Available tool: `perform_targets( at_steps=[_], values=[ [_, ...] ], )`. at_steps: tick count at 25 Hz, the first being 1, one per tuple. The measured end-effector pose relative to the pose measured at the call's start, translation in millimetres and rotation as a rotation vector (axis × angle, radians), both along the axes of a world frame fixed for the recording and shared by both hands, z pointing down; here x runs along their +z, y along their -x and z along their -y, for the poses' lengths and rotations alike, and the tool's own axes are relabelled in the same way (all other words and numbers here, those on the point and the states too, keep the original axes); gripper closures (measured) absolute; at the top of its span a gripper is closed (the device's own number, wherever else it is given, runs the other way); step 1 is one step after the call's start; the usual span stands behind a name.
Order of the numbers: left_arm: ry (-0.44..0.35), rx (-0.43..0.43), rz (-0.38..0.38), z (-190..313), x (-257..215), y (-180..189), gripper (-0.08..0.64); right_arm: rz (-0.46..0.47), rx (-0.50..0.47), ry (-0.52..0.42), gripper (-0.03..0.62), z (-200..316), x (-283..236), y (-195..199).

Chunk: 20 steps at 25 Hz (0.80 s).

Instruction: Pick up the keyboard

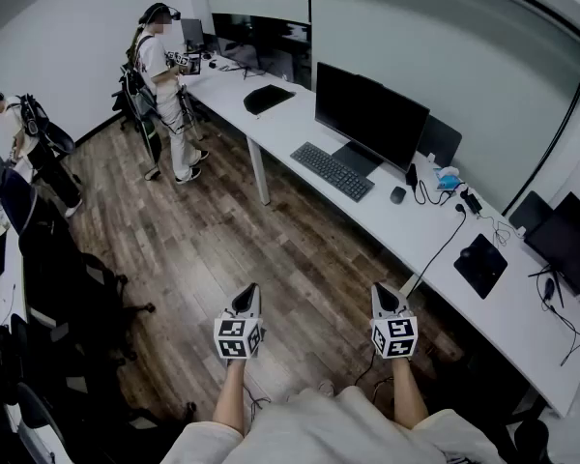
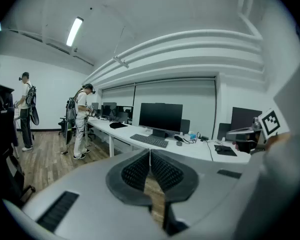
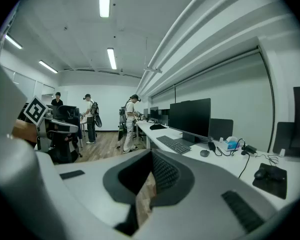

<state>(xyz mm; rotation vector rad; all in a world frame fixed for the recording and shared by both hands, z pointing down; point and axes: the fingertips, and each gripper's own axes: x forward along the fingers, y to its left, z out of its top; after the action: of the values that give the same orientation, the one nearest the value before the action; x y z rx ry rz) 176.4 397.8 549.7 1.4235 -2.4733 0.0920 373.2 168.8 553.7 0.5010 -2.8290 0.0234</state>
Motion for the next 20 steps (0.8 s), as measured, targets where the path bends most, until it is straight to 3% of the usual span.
perform_targets(
  at_steps=[13, 17, 18, 20],
  values=[
    [0.009, -0.015, 0.0, 0, 2, -8, 0.547, 0.001, -0.011, -0.004, 0.593, 4, 0, -5],
    [-0.018, 0.02, -0.04, 6, 2, -15, 0.515, 0.028, -0.015, 0.011, 0.591, 7, -2, -9],
    [-0.024, 0.028, -0.046, 8, 2, -17, 0.458, 0.03, -0.029, 0.02, 0.557, 7, -1, -9],
    [-0.03, 0.043, -0.051, 11, 3, -20, 0.41, 0.039, -0.063, 0.042, 0.433, 5, 0, -8]
  ],
)
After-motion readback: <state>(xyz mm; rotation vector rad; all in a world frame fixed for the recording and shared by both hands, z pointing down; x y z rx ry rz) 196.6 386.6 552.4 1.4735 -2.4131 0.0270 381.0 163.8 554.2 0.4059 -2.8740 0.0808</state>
